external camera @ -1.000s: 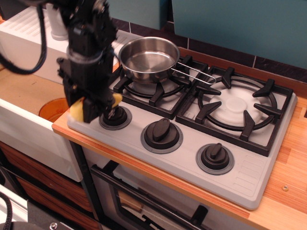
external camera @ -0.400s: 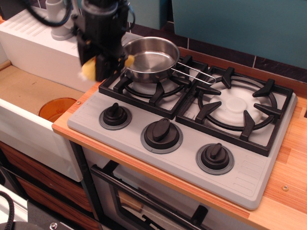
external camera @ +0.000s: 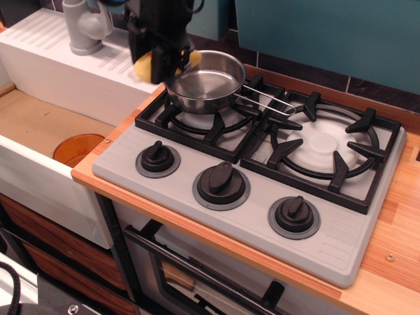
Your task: Put stuffedduck in pan
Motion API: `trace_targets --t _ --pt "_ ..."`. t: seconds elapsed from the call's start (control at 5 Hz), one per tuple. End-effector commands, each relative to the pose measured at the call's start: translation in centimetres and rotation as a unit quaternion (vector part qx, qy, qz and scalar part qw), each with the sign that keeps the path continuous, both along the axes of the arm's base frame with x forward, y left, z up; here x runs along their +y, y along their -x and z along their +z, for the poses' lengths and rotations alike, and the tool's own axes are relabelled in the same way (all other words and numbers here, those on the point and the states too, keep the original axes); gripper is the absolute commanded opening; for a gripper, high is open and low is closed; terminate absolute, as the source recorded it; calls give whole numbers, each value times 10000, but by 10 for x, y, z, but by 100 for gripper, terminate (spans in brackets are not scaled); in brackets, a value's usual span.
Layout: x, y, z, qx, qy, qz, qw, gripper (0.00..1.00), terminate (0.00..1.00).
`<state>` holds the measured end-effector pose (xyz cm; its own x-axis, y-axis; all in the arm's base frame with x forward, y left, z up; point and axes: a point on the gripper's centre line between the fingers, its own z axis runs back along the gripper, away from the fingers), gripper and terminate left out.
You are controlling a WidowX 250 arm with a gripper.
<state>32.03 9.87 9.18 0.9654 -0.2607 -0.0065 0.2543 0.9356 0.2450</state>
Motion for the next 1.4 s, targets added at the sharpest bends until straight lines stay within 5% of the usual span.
trace_targets --t 0.0,0.2,0.8,1.2 --pt "-6 -25 15 -208 -30 -45 9998 0 0" --pt "-14 -23 12 -256 -9 20 9997 100 0" --pt "-31 -7 15 -385 131 63 9992 100 0" --pt "-49 7 27 -647 549 -38 9964 100 0"
